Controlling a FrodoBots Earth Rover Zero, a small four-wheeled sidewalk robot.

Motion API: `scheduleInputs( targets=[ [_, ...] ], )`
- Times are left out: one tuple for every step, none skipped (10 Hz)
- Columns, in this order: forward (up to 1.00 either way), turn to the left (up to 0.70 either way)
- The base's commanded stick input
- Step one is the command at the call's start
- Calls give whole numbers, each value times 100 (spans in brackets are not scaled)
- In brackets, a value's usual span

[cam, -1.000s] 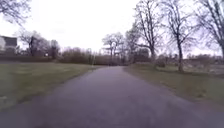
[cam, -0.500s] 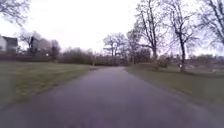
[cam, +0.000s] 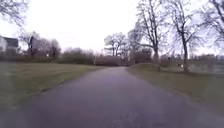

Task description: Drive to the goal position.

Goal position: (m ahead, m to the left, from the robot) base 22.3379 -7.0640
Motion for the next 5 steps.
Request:
scheduleInputs(
  targets=[
    [100,0],
    [100,0],
    [100,0],
    [100,0],
    [100,0]
  ],
)
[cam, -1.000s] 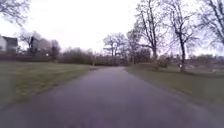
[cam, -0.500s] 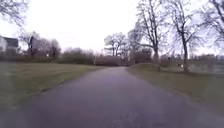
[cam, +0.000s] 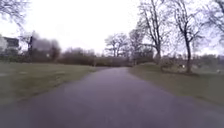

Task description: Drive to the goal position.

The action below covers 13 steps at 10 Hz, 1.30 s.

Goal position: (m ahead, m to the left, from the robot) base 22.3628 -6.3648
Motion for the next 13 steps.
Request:
scheduleInputs(
  targets=[
    [100,0],
    [100,0],
    [100,0],
    [100,0],
    [100,0],
    [100,0],
    [100,-6],
    [100,-15],
    [100,-24],
    [100,-33],
    [100,-38],
    [100,-28],
    [100,-18]
  ],
)
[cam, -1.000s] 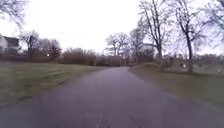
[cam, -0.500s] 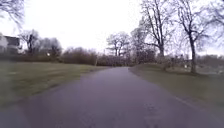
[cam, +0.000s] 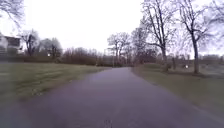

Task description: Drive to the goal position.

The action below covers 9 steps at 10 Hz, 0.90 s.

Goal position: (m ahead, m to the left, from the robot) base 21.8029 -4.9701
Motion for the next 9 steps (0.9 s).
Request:
scheduleInputs(
  targets=[
    [100,-8],
    [100,0],
    [100,0],
    [100,0],
    [100,0],
    [100,0],
    [100,0],
    [100,0],
    [100,0]
  ],
)
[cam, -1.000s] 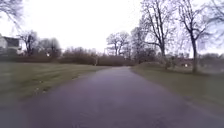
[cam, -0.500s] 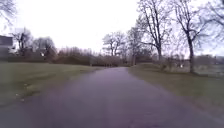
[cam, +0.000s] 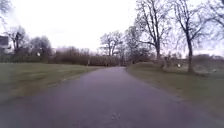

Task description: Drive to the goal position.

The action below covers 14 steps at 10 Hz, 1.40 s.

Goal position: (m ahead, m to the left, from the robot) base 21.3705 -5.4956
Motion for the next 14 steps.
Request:
scheduleInputs(
  targets=[
    [100,0],
    [100,0],
    [100,0],
    [100,0],
    [100,0],
    [100,0],
    [100,0],
    [100,0],
    [100,0],
    [100,0],
    [100,0],
    [100,0],
    [100,0],
    [100,0]
  ],
)
